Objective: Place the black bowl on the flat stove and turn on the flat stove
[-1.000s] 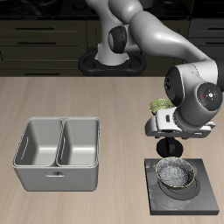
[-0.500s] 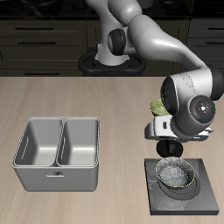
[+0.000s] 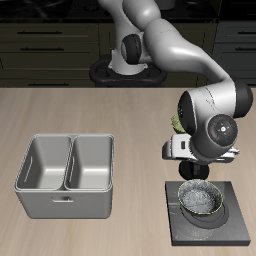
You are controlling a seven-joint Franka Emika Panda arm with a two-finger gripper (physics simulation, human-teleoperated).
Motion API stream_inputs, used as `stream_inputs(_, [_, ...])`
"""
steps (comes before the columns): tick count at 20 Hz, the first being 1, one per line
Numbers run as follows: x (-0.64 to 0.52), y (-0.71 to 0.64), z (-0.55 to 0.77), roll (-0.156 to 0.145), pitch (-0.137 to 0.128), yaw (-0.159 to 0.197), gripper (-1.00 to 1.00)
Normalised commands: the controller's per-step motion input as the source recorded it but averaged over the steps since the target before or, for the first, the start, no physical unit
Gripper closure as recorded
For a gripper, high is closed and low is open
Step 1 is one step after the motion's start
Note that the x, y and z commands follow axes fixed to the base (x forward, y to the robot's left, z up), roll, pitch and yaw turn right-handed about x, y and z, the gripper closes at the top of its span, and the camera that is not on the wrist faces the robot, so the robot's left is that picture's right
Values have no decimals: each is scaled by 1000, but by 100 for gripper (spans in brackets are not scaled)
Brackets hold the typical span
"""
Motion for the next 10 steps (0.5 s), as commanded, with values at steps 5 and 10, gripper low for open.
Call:
stream_inputs(5, [-7, -145, 24, -8, -5, 0, 100])
stream_inputs(10, [36, -122, 106, -9, -40, 75, 100])
